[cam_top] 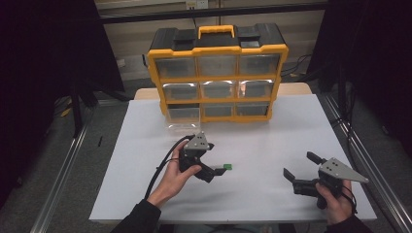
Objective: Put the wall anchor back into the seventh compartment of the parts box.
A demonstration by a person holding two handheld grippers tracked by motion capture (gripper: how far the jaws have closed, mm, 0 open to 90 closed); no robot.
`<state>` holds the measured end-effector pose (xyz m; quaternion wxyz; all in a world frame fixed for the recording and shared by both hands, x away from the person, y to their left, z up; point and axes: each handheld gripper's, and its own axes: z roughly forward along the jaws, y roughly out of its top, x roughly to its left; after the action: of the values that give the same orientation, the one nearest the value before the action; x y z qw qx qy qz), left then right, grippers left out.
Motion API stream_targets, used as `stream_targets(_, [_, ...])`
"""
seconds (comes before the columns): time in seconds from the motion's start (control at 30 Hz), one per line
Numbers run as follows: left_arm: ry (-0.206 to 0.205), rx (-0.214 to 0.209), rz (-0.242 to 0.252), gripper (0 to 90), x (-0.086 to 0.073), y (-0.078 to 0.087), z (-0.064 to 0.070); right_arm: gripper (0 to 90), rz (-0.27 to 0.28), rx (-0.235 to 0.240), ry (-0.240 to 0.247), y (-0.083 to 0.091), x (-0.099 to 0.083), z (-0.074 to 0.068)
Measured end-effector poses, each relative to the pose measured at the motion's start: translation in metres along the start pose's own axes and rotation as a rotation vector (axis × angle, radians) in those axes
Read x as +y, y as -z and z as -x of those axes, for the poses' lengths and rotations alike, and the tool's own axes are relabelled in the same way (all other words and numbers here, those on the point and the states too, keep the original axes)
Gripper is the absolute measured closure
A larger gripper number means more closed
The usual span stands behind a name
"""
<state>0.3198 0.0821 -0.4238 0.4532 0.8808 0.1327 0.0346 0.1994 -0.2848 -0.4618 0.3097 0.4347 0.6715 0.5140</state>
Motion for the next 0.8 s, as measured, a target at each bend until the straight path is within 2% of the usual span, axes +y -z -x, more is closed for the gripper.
stream_targets(0.07, [-0.017, -0.007, -0.021, 5.4, 0.001, -0.001, 0.000, 0.0, -0.002, 0.002, 0.003, 0.000, 0.000, -0.001])
stream_targets(0.17, [-0.004, -0.003, -0.001, 5.1, 0.002, -0.003, 0.001, 0.0, 0.005, 0.009, 0.000, 0.000, 0.001, -0.002])
stream_targets(0.33, [-0.039, 0.010, -0.034, 5.1, 0.003, -0.007, 0.000, 0.1, 0.008, 0.013, 0.004, 0.000, 0.001, -0.002])
stream_targets(0.5, [-0.090, -0.029, -0.054, 5.2, 0.006, -0.011, 0.000, 0.0, 0.009, 0.017, 0.005, 0.000, 0.001, -0.002])
stream_targets(0.63, [-0.113, -0.061, -0.100, 5.2, 0.008, -0.015, 0.000, 0.0, 0.012, 0.017, 0.007, 0.001, 0.001, -0.003])
stream_targets(0.73, [-0.144, -0.077, -0.161, 6.5, 0.009, -0.021, 0.001, 0.0, 0.009, 0.016, 0.011, 0.001, 0.001, -0.003])
stream_targets(0.8, [-0.137, -0.092, -0.184, 6.5, 0.010, -0.024, 0.001, 0.0, 0.012, 0.018, 0.009, 0.000, 0.001, -0.003])
